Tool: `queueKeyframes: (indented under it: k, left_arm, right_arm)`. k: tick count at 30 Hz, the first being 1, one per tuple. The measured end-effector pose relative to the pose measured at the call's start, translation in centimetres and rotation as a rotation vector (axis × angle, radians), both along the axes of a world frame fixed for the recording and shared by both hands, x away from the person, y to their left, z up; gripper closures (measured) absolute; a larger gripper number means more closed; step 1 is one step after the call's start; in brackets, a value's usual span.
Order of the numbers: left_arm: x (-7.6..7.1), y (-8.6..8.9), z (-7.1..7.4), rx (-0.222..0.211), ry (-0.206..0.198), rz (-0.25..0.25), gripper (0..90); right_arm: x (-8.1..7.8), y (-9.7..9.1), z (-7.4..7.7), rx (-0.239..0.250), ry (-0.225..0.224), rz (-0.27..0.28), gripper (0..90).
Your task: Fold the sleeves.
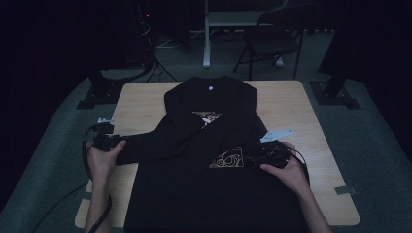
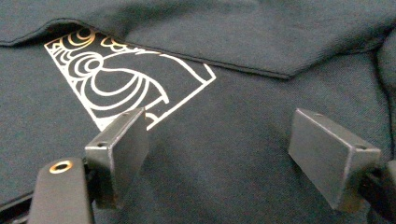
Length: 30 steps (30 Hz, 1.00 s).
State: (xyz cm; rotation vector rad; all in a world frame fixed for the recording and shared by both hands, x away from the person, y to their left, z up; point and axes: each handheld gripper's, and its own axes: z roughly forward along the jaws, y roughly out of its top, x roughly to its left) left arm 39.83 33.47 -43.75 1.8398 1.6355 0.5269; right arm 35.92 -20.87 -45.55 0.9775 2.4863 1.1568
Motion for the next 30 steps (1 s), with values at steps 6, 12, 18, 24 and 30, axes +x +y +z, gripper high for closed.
queueKeyframes:
  k: [6, 12, 18, 24, 30]
  left_arm:
    - [-0.2, -0.6, 0.0, 0.029, -0.006, 0.004, 55.6]
    - [-0.3, -0.7, 0.1, -0.003, 0.006, -0.002, 71.0]
    - [-0.3, -1.0, -0.1, -0.041, 0.010, -0.039, 85.4]
    - [-0.5, -1.6, 0.4, -0.072, -0.008, -0.072, 86.8]
    - [-0.6, -4.2, 1.9, -0.074, -0.035, -0.162, 86.7]
  right_arm:
    - [0.0, 0.0, 0.0, -0.002, -0.002, 0.000, 19.7]
    - [0.0, 0.0, 0.0, -0.002, -0.002, 0.001, 19.7]
    - [0.0, 0.0, 0.0, -0.001, -0.002, 0.001, 19.6]
    - [0.0, 0.0, 0.0, 0.001, 0.000, 0.000, 19.6]
    - [0.1, -0.1, 0.0, 0.006, 0.004, 0.001, 19.6]
